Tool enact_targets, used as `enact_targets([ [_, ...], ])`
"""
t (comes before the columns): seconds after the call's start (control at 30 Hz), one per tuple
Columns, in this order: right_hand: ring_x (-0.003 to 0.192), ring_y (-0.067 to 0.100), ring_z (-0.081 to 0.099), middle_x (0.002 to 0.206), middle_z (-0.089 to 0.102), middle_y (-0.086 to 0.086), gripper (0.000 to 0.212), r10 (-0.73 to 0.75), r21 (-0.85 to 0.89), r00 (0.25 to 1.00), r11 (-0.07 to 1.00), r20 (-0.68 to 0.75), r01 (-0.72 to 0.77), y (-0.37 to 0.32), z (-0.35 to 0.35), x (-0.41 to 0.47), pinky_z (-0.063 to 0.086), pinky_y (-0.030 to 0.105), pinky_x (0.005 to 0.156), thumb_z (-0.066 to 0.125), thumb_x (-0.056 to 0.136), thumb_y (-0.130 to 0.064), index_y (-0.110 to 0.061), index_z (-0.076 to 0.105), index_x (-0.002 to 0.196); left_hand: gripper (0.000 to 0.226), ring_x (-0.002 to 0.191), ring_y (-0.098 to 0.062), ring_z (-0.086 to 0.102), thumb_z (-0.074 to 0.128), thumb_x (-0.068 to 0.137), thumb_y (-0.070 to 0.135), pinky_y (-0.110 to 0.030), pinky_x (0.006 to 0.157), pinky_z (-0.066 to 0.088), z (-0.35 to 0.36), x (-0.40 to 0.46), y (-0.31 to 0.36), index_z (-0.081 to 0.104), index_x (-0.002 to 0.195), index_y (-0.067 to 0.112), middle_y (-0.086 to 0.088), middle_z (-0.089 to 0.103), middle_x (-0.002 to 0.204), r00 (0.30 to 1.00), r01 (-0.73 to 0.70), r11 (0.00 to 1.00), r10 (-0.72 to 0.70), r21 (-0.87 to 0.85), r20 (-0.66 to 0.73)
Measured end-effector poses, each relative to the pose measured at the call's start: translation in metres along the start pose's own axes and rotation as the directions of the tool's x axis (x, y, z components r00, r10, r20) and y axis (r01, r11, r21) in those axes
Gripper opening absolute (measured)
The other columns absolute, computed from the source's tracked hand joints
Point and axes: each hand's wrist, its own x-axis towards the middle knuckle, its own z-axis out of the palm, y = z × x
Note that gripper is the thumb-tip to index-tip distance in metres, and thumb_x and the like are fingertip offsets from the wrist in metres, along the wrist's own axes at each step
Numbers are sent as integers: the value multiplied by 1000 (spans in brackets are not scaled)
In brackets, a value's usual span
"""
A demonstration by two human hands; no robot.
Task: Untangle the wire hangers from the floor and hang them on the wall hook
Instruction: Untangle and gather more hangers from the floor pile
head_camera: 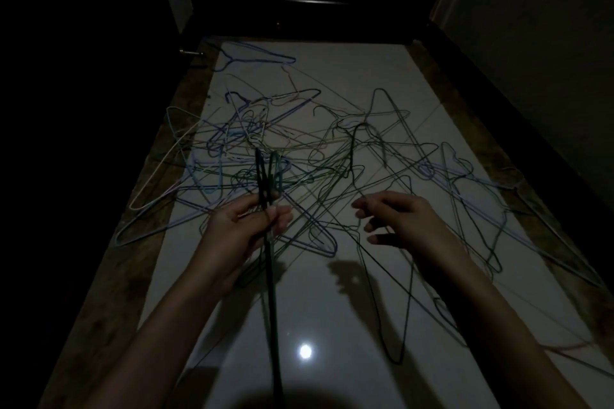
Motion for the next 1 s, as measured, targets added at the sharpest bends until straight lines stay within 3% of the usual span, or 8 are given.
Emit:
enact_targets([
  [0.13,60,9,54,76,60,3,15,3,22,997,1000,81,-5,9,17,0,47,15,53,51,91,-4,-8,66,93,14,78,-18,71,55,84,-6,-23,75,57,13,1,-7,64,92,2,-14,73,84,999,46,999,-46,-28,0],
  [0.3,64,7,58,76,62,-3,14,-79,-150,985,983,150,102,26,35,-5,50,15,59,57,89,-9,-20,65,86,15,78,-16,71,53,87,-7,-22,71,57,19,1,-19,63,93,3,-12,72,82,997,77,997,-77,-28,-10],
  [0.43,70,14,60,73,60,-3,9,-84,-273,982,953,171,129,41,47,-9,53,36,72,60,87,-14,-21,62,81,18,78,-15,71,52,88,-6,-19,66,56,17,2,-23,63,94,6,-12,72,82,996,90,995,-90,-45,-14],
  [0.5,71,15,61,74,60,-4,10,-106,-314,980,936,171,156,46,50,-10,52,39,74,60,87,-16,-24,60,81,22,78,-15,71,54,87,-6,-19,65,55,16,1,-24,63,101,9,-11,73,85,994,108,994,-108,-24,-8],
  [0.7,65,0,52,76,55,-13,14,-175,-409,957,875,232,259,50,54,-11,43,13,62,58,89,-20,-31,53,82,22,75,-15,71,59,83,-4,-20,61,54,16,0,-27,65,98,11,-7,74,80,991,132,990,-133,50,31],
  [0.8,71,3,53,78,53,-16,3,-177,-443,938,845,297,299,49,53,-10,41,14,64,56,90,-23,-25,58,91,16,72,-15,71,61,81,-5,-20,61,55,15,2,-30,66,89,7,-7,74,77,989,144,988,-145,61,18],
  [0.87,73,4,55,79,55,-18,10,-143,-424,927,858,347,291,55,47,-4,44,17,68,53,92,-25,-21,62,96,15,72,-16,70,62,78,-5,-20,63,56,12,3,-33,66,88,5,-8,73,77,988,153,986,-155,65,18],
  [1.0,68,3,57,79,60,-10,12,-28,-393,959,908,282,142,89,28,20,44,11,62,52,93,-22,-15,62,92,16,70,-14,70,61,78,-9,-17,63,55,10,5,-36,65,87,3,-8,73,75,988,153,987,-153,44,-8],
])
